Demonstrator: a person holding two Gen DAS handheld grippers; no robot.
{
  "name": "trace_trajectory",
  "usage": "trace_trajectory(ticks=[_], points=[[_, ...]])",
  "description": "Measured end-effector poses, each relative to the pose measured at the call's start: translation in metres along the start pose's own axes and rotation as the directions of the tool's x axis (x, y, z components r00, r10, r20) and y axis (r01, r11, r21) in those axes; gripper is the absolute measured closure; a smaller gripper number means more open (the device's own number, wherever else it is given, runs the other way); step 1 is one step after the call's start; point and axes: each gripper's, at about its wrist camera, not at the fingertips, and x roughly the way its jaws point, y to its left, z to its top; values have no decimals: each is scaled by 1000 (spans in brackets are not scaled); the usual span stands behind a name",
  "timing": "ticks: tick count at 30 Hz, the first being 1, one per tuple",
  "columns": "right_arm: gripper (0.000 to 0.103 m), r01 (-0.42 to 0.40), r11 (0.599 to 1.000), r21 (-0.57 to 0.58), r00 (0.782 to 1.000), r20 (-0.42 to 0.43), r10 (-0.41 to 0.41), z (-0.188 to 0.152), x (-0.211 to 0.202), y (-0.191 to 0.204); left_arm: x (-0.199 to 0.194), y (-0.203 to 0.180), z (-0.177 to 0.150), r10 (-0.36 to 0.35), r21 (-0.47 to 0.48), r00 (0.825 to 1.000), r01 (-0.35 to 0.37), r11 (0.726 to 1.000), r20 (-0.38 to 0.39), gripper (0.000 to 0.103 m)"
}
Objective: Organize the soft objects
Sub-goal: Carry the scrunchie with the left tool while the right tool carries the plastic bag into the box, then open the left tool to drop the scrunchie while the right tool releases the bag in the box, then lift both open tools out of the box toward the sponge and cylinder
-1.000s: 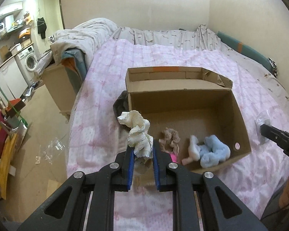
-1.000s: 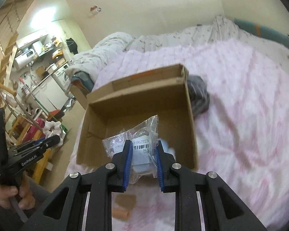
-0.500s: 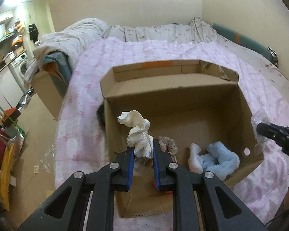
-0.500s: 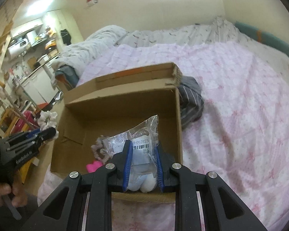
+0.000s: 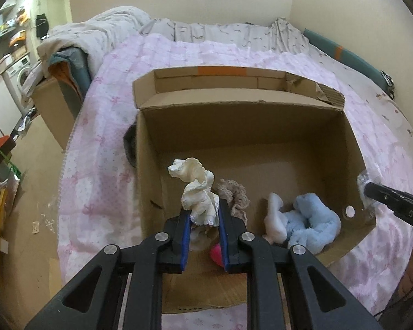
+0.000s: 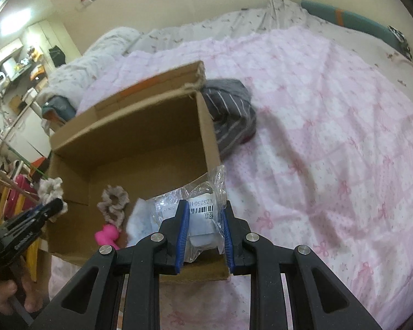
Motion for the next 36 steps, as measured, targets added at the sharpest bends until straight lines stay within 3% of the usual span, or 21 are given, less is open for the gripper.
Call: trace_trajectory(ticks=[13,20,27,29,30,31,32,33,36], points=[[78,54,995,-80,998,38,-52,0,-4,13,1,-9,-7,-1,26,1000,1,1000,-24,87],[78,41,994,-97,998,44,-37,-1,-6,18,2,-10,-10,11,39,1000,-10,999,-27,86],[78,13,996,-89,999,42,-9,-1,-6,18,2,-11,-11,9,38,999,-8,999,-30,76],[77,-7,997,-72,999,39,10,0,-6,16,0,-11,-11,11,37,1000,-10,999,-26,62],[74,-19,998,-64,999,38,21,1,-6,15,-2,-11,-10,11,35,1000,-11,999,-19,56],[62,-29,998,-55,999,39,31,1,-7,14,-4,-12,-10,13,32,1000,-12,999,-7,42],[37,-38,998,-47,998,42,40,1,-8,13,-7,-11,-10,18,28,1000,-18,999,12,34],[27,-48,998,-37,997,51,50,2,-9,12,-9,-12,-9,20,25,1000,-21,999,23,33],[23,-71,997,-28,995,67,73,3,-13,13,-13,-15,-9,11,34,1000,-12,999,29,33]])
